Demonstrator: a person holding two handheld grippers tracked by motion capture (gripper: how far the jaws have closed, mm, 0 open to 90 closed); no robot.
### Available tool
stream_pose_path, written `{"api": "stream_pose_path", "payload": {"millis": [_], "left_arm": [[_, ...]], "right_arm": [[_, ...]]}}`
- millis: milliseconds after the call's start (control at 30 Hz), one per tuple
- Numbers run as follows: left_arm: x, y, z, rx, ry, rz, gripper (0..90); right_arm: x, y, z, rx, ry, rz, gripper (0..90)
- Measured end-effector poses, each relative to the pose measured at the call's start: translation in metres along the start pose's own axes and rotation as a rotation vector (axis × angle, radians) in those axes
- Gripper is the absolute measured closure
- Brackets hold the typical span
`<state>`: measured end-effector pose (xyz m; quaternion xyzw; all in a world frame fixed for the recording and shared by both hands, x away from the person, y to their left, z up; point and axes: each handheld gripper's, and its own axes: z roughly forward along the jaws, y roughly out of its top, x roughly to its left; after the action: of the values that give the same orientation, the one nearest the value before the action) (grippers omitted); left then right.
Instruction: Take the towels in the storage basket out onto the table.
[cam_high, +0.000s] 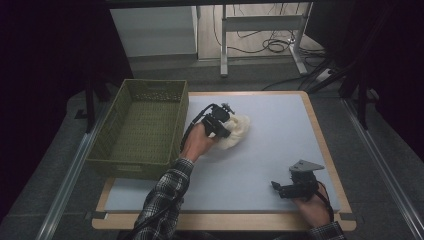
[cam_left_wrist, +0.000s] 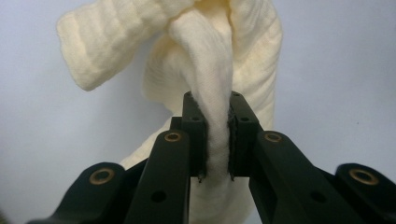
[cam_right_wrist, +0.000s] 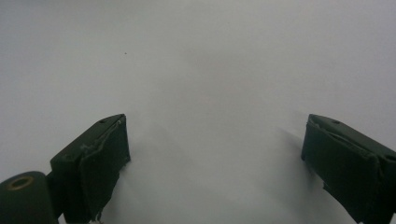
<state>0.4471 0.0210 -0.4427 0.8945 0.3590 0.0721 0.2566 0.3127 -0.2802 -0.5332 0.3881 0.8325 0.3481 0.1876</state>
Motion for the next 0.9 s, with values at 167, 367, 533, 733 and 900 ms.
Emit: {"api": "stream_pose_path", "payload": {"millis": [167,367,533,733,900], "left_arm": [[-0.005,-0.01,0.022,0.012,-0.036,-0.002,79.9],[-0.008,-0.024,0.045,0.029,-0.067,-0.008,67.2],[-0.006,-0.031,0.042,-0.007,-0.091,-0.019,50.3],[-0.004,-0.041,0.021,-0.074,-0.076,-0.036,39.4],[-0.009,-0.054,0.009,-0.106,-0.055,-0.037,41.5]], "right_arm": [[0.0,0.0,0.0,0.0,0.0,0.0,7.7],[0.0,0.0,0.0,0.0,0.0,-0.001,7.7],[0.0,0.0,0.0,0.0,0.0,-0.001,7.7],[0.0,0.0,0.0,0.004,0.0,-0.004,7.3],[0.0,0.001,0.0,0.005,0.003,-0.002,7.4]]}}
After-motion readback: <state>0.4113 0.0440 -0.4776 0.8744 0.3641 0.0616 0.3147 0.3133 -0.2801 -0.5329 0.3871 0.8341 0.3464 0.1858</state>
